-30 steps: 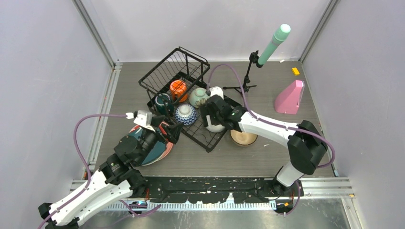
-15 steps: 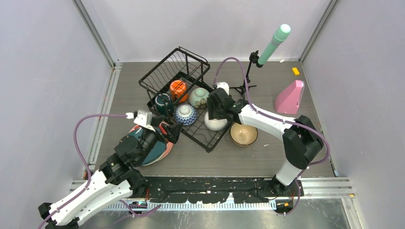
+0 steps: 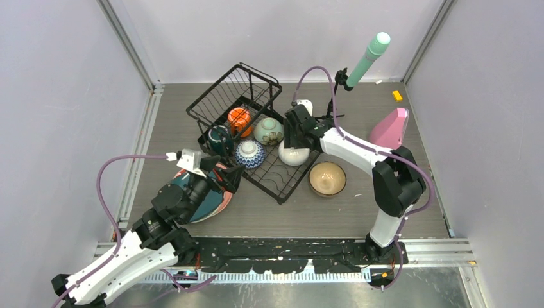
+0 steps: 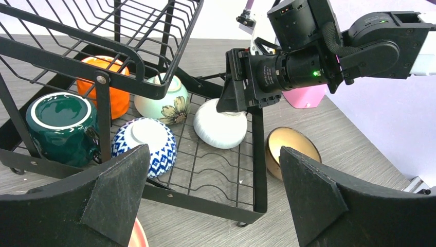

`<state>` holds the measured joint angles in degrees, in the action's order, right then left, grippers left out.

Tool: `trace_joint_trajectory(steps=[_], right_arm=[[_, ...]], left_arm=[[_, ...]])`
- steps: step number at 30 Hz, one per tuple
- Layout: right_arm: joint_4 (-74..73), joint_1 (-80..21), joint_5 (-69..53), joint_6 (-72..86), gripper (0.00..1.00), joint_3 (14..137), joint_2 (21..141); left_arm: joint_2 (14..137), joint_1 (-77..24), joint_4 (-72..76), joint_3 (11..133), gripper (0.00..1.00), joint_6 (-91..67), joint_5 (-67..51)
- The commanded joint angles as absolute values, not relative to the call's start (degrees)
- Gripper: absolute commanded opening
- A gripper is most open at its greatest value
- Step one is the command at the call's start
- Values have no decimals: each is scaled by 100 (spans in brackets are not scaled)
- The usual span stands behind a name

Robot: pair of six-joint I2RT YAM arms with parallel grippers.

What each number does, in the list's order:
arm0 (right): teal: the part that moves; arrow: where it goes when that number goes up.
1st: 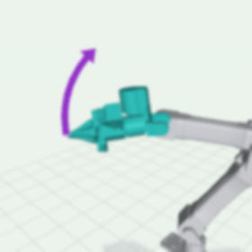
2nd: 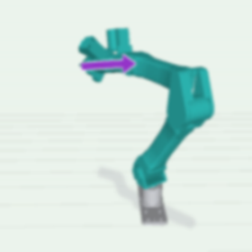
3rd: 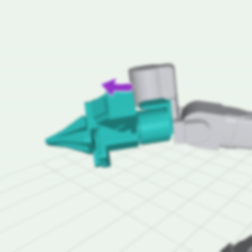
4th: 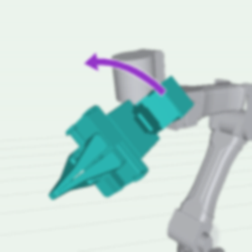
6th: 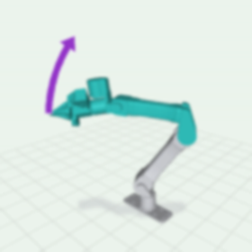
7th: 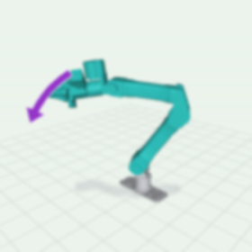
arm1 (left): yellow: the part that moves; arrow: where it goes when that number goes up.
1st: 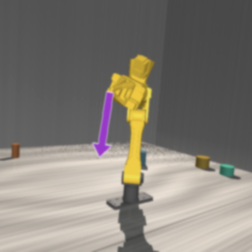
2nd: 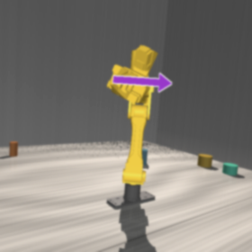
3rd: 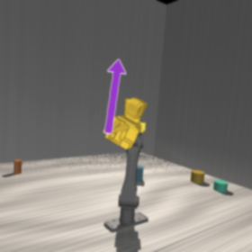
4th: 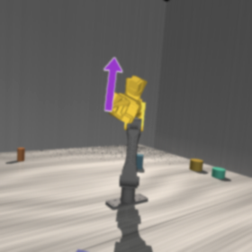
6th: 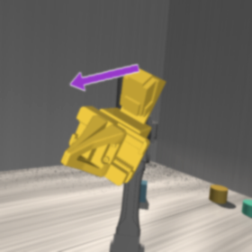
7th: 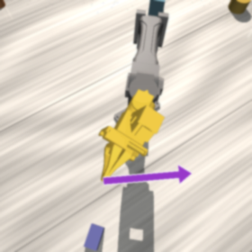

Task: Load the mixed dishes into the dish rack
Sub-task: Move the bowl to the dish rack.

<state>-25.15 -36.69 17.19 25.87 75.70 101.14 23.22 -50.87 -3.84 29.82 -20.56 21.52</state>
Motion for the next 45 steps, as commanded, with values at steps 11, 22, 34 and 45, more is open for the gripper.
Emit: trace_joint_trajectory(steps=[11,22,34,45], right_arm=[[-2424,-3605,230,2502,66,7070,10116],[-2114,-3630,-337,2237,73,6810,9904],[-2531,-3708,-825,1769,76,6941,9940],[-2975,-4460,-153,1039,76,6420,9582]], left_arm=[[2442,-5089,-201,2995,100,-2006,2142],[2957,-5089,-158,3217,100,-1969,1751],[3066,-5089,-116,3278,100,-1986,1617],[3172,-5089,-111,3339,100,-1943,1598]])
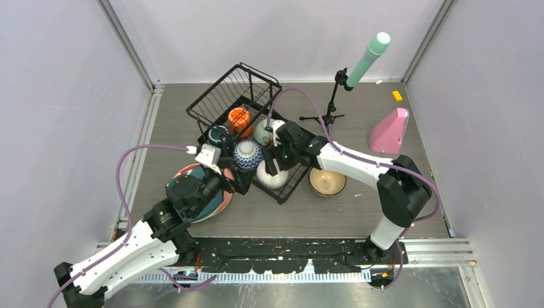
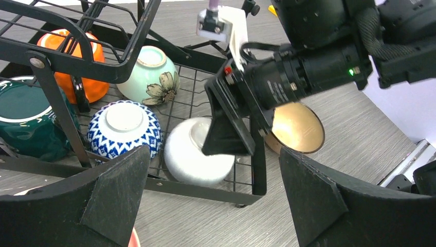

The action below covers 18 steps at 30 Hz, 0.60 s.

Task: Load the mixed dishes into the dish rack
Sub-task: Move the bowl to the dish rack.

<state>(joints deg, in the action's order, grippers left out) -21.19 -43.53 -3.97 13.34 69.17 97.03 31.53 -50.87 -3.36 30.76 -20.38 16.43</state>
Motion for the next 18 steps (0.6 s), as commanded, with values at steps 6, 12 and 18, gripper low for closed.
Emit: trace_joint_trajectory(steps=[6,12,18], right_arm=[[-2713,-4469,-524,1222,77,6074,9104],[-2029,-4473,-621,1915,89,6015,8469],[-1693,-4473,-27,2682,93,6129,7917]], left_arm=[[3220,-5089,-54,3315,100,-1942,1613],[3290,-5089,-28,3294,100,-1994,1552],[3341,-5089,97,3346,100,-2040,1425]])
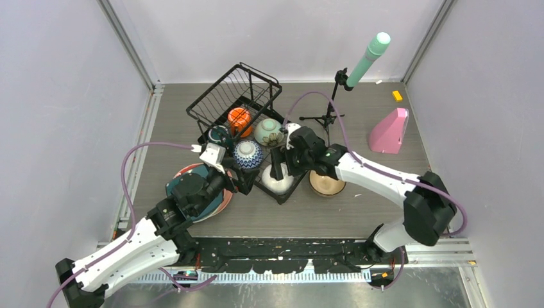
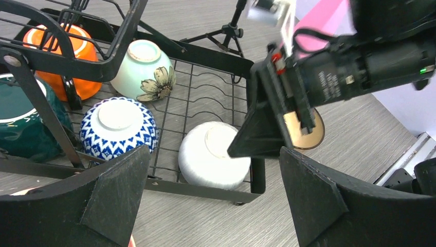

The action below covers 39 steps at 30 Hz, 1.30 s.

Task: Load the mixed dishes into the dish rack
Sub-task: Move the bowl to the dish rack, then pick up the bowl from the center of the board.

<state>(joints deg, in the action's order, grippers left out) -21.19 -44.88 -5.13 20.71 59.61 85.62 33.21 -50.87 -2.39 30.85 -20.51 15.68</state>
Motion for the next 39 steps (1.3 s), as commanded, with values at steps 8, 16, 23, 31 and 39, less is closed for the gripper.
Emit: trace_joint_trajectory(steps=[8,16,23,31,39], right_arm=[[-2655,-3883,2877,3832,92,5401,6528],[-3107,-3009,3021,5236,79,4222,5452],[-2985,-2392,2241,5533,71,3735,5355],[-2665,-1922,1102,5502,60,3588,6142],[-2281,-1785,857,5446,53,3314,6570]], left_arm=[[3223,-5089,176,3248,100,-2013,1464],[3535,-5089,232,3367,100,-1986,1294],[3706,-5089,263,3418,100,-2003,1111],[3831,-5089,319,3450,100,-2030,976],[3799,-5089,256,3441,100,-2047,935]])
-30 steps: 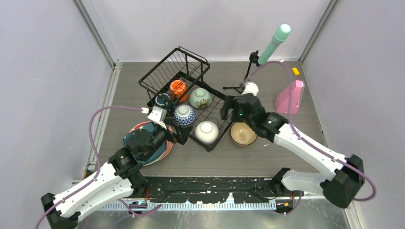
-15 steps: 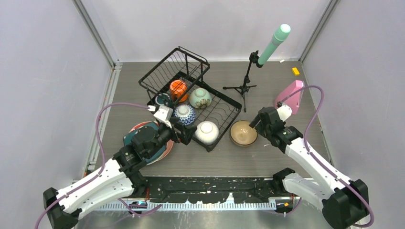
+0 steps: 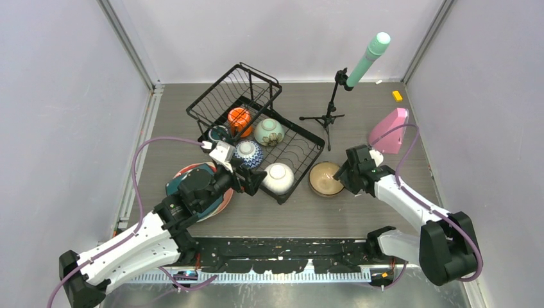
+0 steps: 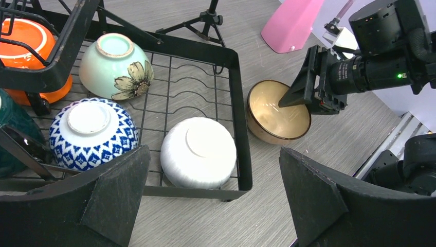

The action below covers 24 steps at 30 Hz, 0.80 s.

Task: Load the mixed dishes into the dish rack
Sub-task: Pick up the bowl from the center of the board.

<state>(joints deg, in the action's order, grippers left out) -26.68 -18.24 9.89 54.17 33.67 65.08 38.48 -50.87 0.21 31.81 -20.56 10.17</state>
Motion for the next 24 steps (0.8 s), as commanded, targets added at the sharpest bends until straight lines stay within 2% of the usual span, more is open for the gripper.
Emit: trace_joint_trajectory(steps=[1,11,15,22,24], right_arm=[[-2277,-1778,864,5413,52,3310,6590],[-2284,-1775,1018,5245,43,3339,6395],[-2285,-1775,1040,5136,37,3392,6314],[-2320,-1778,994,4905,19,3462,6346],[-2325,-1776,1011,4823,10,3474,6329]], left_arm=[[3781,-5089,255,3429,100,-2048,958],[3621,-5089,172,3370,100,-2048,1151],[3612,-5089,171,3339,100,-2055,1162],[3646,-5089,197,3322,100,-2065,1147],[3654,-5089,189,3315,100,-2065,1143]])
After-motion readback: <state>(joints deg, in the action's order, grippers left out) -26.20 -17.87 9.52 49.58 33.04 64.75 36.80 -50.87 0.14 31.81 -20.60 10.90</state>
